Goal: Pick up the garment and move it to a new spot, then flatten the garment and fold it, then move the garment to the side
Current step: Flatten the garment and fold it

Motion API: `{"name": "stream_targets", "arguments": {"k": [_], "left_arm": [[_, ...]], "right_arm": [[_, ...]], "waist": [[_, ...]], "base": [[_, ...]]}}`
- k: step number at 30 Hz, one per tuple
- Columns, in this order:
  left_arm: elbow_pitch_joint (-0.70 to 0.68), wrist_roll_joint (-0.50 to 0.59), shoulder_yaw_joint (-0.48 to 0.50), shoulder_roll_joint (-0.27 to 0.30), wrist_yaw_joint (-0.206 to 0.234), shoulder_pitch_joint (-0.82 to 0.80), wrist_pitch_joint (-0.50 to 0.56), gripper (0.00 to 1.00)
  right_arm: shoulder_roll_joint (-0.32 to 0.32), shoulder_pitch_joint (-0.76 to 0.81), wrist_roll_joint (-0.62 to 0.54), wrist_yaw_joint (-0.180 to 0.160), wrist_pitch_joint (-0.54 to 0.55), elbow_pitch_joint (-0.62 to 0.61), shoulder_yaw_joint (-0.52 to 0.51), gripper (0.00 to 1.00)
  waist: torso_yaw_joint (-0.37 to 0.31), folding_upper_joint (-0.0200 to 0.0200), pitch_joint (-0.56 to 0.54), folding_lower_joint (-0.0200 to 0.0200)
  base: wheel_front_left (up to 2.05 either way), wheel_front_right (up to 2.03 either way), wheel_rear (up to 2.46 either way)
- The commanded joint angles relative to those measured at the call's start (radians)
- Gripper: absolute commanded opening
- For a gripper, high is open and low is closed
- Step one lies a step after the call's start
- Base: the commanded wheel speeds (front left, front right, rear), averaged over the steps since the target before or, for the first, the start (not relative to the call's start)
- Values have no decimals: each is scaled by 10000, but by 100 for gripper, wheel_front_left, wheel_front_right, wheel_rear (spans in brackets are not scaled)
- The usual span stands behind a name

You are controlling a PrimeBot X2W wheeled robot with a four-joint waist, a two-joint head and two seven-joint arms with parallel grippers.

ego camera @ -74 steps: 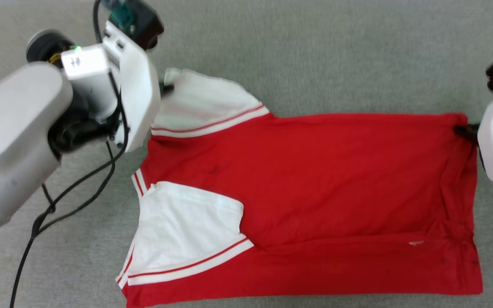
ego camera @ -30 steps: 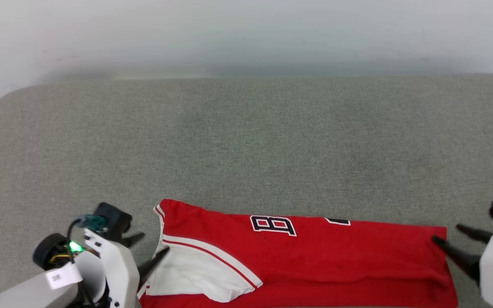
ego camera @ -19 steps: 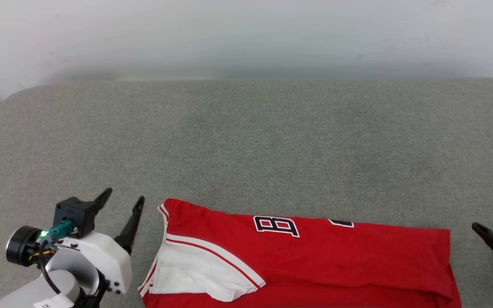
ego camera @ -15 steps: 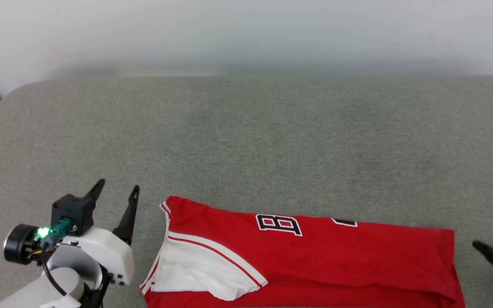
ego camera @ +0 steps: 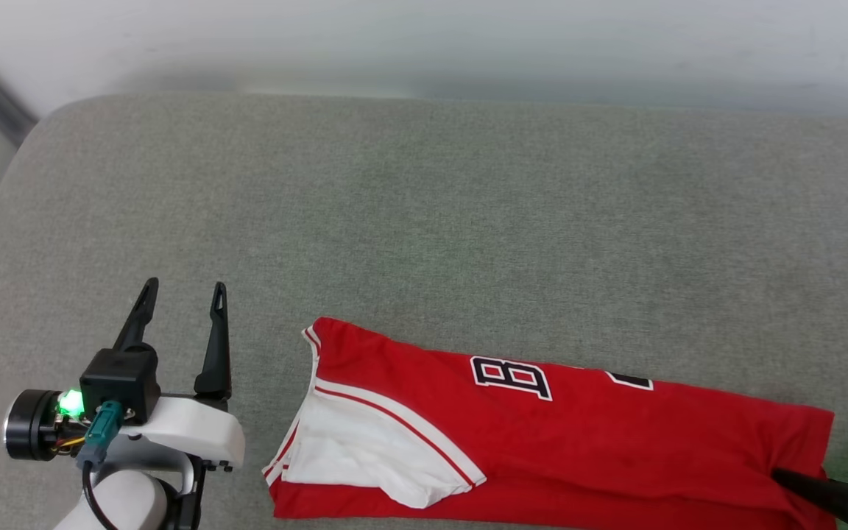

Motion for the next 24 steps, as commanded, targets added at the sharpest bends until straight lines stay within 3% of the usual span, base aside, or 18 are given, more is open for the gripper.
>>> {"name": "stream_targets", "arguments": {"k": [1, 6, 9, 13, 14, 15, 24], "left_arm": [[17, 430, 379, -356, -174, 202, -68, 100], [55, 1253, 1022, -1107, -564, 510, -64, 100], [45, 2006, 1590, -1865, -855, 801, -58, 100], [34, 2610, 1938, -2339, -1062, 991, -59, 100], [54, 2773, 2054, -2520, -1150, 1060, -59, 100], [42, 2946, 2178, -2681, -1225, 1106, -59, 100], [-35, 4134, 3127, -3597, -1847, 1884, -50, 100]], "right_arm": [[195, -122, 191, -4, 149, 87, 102, 100], [495, -227, 444, -2, 512, 81, 548, 100], [647, -349, 473, -2, 759, 58, 990, 100], [716, -440, 508, -4, 824, 121, 1228, 97], [727, -487, 509, -2, 767, 144, 1263, 26], [746, -543, 538, -2, 693, 167, 1264, 0], [204, -1002, 527, -8, 90, 335, 1206, 0]], "waist": [[175, 0, 182, 0], [354, 0, 361, 0], [466, 0, 449, 0], [526, 0, 459, 0], [537, 0, 456, 0], [546, 0, 447, 0], [378, 0, 44, 0]], "base": [[0, 0, 0], [0, 0, 0], [0, 0, 0], [0, 0, 0], [0, 0, 0], [0, 0, 0], [0, 0, 0]]}}
